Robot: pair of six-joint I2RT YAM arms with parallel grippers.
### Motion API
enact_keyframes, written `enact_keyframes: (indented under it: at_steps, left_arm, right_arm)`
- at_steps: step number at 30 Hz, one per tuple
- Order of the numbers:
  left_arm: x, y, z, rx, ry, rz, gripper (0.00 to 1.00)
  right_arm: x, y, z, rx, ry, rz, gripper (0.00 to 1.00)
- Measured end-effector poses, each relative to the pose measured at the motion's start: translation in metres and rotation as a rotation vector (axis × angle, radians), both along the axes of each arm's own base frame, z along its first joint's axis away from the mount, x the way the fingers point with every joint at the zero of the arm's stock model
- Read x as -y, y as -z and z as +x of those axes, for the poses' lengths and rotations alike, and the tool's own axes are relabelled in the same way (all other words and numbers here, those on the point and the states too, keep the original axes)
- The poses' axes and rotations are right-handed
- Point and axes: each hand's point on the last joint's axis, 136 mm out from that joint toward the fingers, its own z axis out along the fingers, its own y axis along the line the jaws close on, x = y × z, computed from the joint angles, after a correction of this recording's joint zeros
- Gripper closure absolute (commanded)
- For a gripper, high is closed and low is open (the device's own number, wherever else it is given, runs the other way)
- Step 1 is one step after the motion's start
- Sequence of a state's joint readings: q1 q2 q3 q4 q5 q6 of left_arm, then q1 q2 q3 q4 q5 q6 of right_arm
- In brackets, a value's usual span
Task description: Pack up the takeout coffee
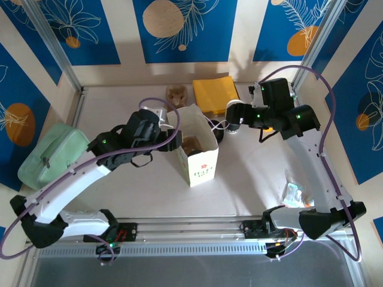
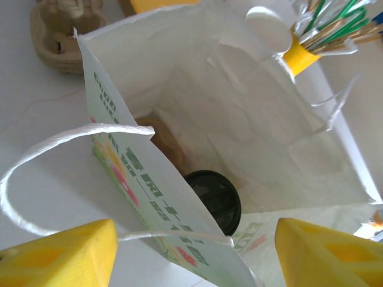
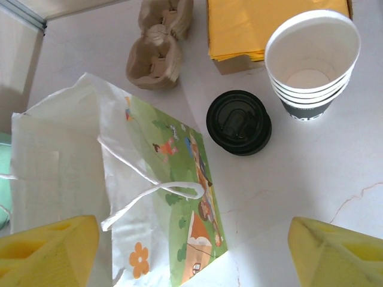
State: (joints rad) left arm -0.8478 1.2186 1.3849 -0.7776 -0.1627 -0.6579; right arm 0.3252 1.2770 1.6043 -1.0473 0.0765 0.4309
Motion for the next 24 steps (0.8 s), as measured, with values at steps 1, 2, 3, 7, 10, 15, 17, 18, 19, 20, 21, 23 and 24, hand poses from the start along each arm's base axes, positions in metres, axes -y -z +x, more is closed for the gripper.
enact_keyframes:
  at_steps: [1, 2, 3, 7, 10, 15, 17, 18, 19, 20, 21, 23, 24]
  left_arm:
    - [0.002, 0.003, 0.002, -0.007, -0.001, 0.009, 0.32]
    - [0.004, 0.005, 0.004, -0.015, -0.002, 0.019, 0.32]
    - [0.006, 0.008, 0.006, -0.021, -0.003, 0.027, 0.33]
    - [0.009, 0.019, 0.011, -0.039, -0.011, 0.059, 0.33]
    - [0.010, 0.025, 0.015, -0.045, -0.021, 0.080, 0.37]
    - [0.014, 0.030, 0.021, -0.053, -0.025, 0.099, 0.48]
    - [0.016, 0.031, 0.024, -0.055, -0.028, 0.107, 0.53]
    - [0.017, 0.032, 0.026, -0.055, -0.029, 0.112, 0.55]
    - [0.016, 0.033, 0.027, -0.056, -0.029, 0.116, 0.56]
    - [0.016, 0.034, 0.028, -0.059, -0.033, 0.120, 0.57]
    - [0.014, 0.035, 0.030, -0.061, -0.037, 0.123, 0.59]
    - [0.012, 0.036, 0.032, -0.063, -0.045, 0.124, 0.63]
    - [0.011, 0.036, 0.034, -0.062, -0.049, 0.125, 0.65]
  right_arm:
    - [0.001, 0.001, 0.001, 0.000, 0.003, 0.000, 0.17]
    - [0.001, 0.001, 0.001, -0.001, 0.005, 0.000, 0.17]
    - [0.002, 0.002, 0.002, 0.000, 0.006, 0.000, 0.17]
    - [0.005, 0.002, 0.003, 0.001, 0.017, -0.002, 0.17]
    - [0.011, 0.003, 0.006, 0.001, 0.036, -0.006, 0.17]
    - [0.022, 0.006, 0.011, -0.003, 0.072, -0.009, 0.17]
    - [0.025, 0.006, 0.012, -0.003, 0.078, -0.011, 0.17]
    - [0.026, 0.006, 0.012, -0.003, 0.081, -0.011, 0.17]
    - [0.027, 0.006, 0.013, -0.002, 0.083, -0.013, 0.17]
    - [0.028, 0.006, 0.013, -0.002, 0.086, -0.013, 0.17]
    - [0.030, 0.007, 0.014, -0.002, 0.091, -0.014, 0.17]
    - [0.034, 0.008, 0.016, -0.001, 0.105, -0.014, 0.17]
    - [0.037, 0.009, 0.017, -0.001, 0.114, -0.015, 0.17]
